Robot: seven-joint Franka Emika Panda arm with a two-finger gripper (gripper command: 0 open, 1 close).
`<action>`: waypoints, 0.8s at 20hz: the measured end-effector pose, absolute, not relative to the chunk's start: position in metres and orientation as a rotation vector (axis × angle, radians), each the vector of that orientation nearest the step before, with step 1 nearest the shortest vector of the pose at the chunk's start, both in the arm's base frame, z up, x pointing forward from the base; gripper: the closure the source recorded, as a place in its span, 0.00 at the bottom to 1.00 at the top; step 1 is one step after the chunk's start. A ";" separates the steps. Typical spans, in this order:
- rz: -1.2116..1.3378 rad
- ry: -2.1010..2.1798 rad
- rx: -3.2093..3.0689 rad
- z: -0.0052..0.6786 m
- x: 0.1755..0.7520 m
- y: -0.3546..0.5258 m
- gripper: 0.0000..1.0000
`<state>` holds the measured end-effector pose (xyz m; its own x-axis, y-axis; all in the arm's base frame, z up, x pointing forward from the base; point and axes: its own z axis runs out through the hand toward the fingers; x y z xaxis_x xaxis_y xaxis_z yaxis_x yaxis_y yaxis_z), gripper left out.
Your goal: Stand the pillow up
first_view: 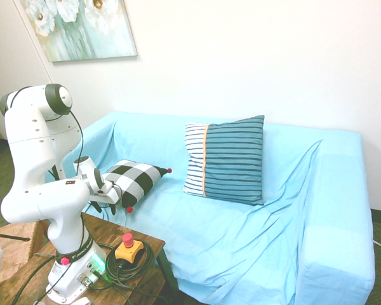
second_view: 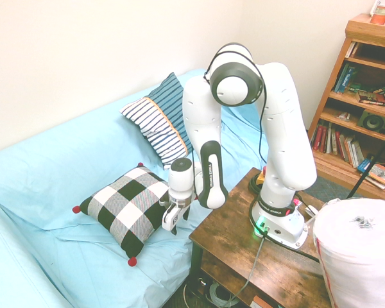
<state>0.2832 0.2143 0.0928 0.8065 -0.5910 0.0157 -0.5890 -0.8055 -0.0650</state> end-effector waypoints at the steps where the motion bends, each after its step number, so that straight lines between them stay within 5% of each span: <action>1: -0.061 0.960 -2.927 0.092 0.280 0.218 0.00; 16: -0.234 1.077 -2.846 0.108 0.343 0.273 0.00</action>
